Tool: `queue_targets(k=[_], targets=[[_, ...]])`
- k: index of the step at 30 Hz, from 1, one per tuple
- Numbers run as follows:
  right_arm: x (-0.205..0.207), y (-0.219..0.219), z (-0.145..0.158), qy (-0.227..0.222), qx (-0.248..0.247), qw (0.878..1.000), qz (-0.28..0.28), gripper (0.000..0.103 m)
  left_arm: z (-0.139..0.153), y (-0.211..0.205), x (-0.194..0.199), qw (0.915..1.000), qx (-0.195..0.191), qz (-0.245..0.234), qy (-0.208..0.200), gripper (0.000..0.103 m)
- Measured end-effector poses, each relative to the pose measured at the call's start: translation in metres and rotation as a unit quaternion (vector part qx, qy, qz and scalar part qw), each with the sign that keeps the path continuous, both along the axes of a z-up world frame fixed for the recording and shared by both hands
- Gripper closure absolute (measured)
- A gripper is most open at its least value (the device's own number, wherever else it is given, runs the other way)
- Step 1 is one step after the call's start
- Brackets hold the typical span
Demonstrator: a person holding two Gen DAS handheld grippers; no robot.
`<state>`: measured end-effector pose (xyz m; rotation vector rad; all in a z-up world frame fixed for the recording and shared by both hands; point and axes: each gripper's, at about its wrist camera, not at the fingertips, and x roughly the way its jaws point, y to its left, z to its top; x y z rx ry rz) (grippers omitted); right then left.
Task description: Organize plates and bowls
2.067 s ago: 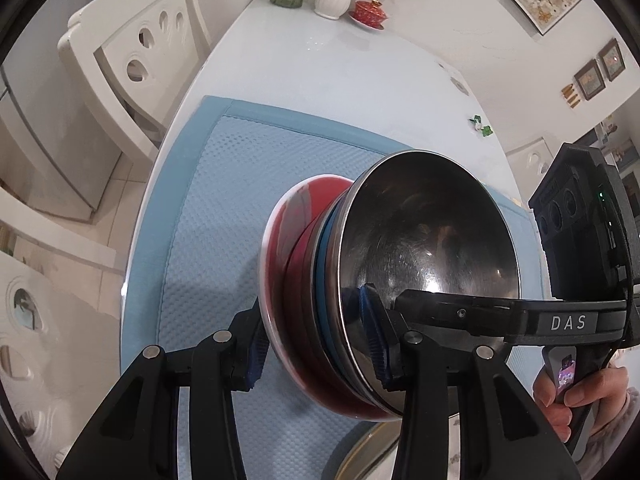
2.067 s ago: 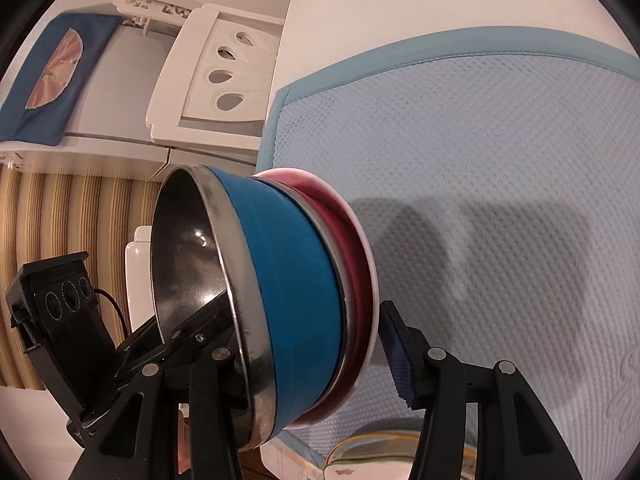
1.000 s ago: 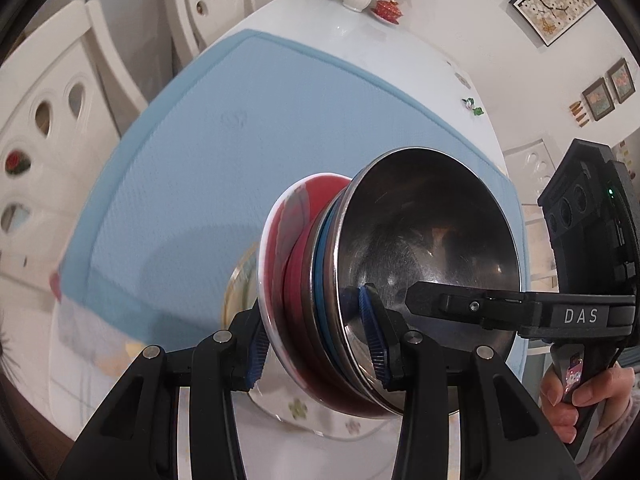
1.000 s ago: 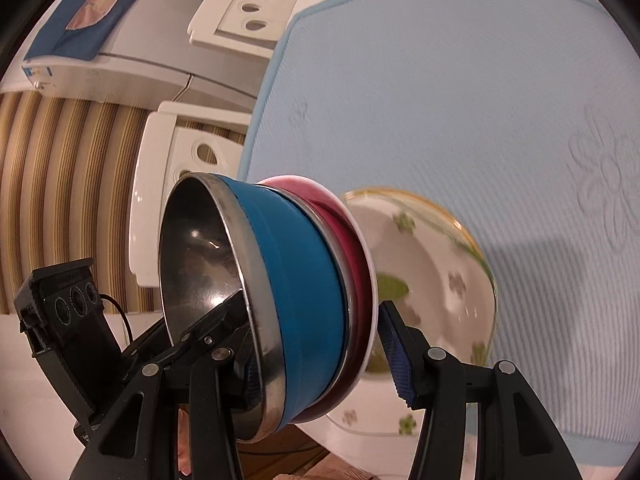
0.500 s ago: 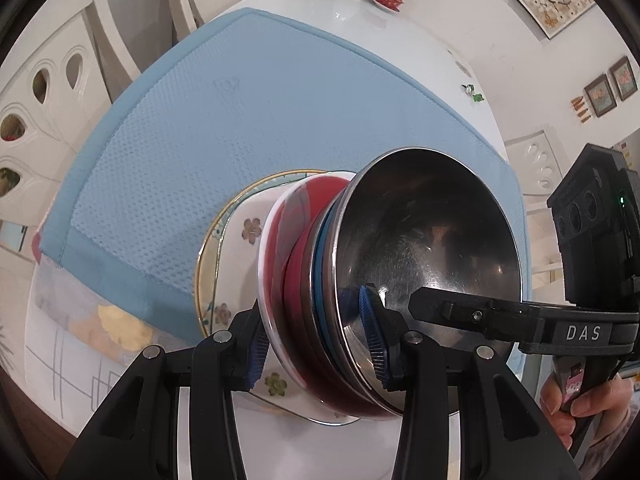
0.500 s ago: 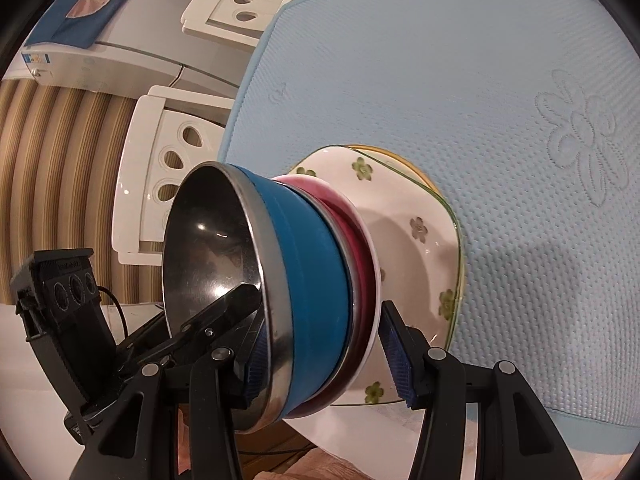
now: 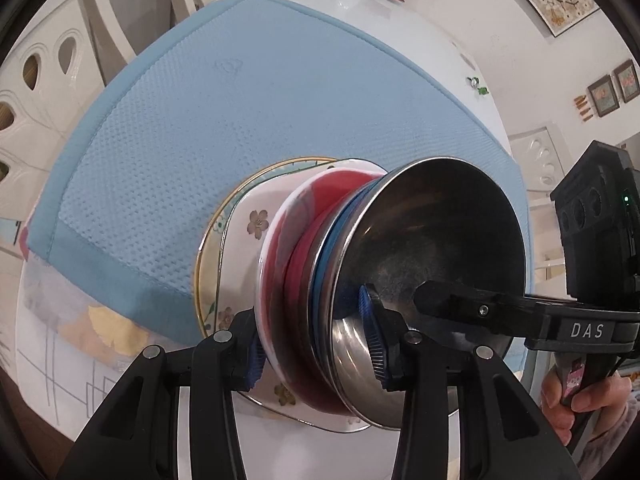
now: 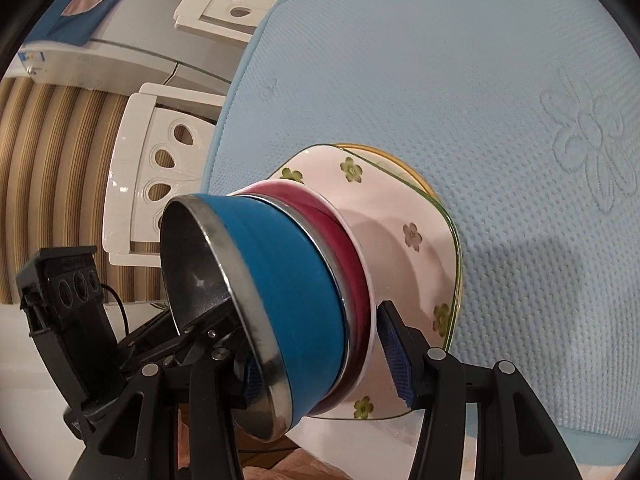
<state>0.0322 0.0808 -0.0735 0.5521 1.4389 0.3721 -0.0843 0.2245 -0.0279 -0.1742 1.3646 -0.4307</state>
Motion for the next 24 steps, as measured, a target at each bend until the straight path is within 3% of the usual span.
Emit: queue_targets(k=[3, 5, 6, 7, 10, 13, 17, 22, 24], targets=[[-0.007, 0.001, 0.016, -0.036, -0.023, 0.999, 0.015, 0.048, 0.011, 0.003, -0.004, 1.0000, 0.006, -0.004, -0.001, 0.063], [-0.018, 0.001, 0.036, -0.083, -0.052, 0.995, 0.020, 0.033, 0.026, 0.010, -0.012, 0.9993, 0.025, -0.006, -0.026, 0.056], [-0.024, 0.000, 0.043, -0.099, -0.066, 0.993, 0.021, 0.011, 0.033, 0.012, -0.016, 0.9988, 0.033, -0.009, -0.036, 0.052], [-0.029, 0.001, 0.047, -0.107, -0.076, 0.991, 0.022, 0.000, 0.043, 0.016, -0.022, 0.9982, 0.037, -0.012, -0.046, 0.040], [-0.043, 0.010, 0.059, -0.135, -0.105, 0.984, 0.046, 0.000, 0.059, 0.025, -0.034, 0.9960, 0.055, -0.017, -0.069, 0.001], [-0.060, 0.027, 0.070, -0.179, -0.148, 0.970, 0.072, 0.000, 0.062, 0.029, -0.043, 0.9926, 0.082, -0.027, -0.085, 0.001], [-0.077, 0.045, 0.073, -0.221, -0.180, 0.955, 0.085, 0.000, 0.053, 0.035, -0.043, 0.9930, 0.083, -0.010, -0.084, 0.001], [-0.081, 0.056, 0.067, -0.235, -0.206, 0.944, 0.105, 0.000, 0.041, 0.039, -0.039, 0.9931, 0.087, 0.001, -0.079, 0.001], [-0.080, 0.058, 0.066, -0.232, -0.201, 0.945, 0.110, 0.000, 0.040, 0.038, -0.041, 0.9925, 0.089, -0.006, -0.084, 0.001]])
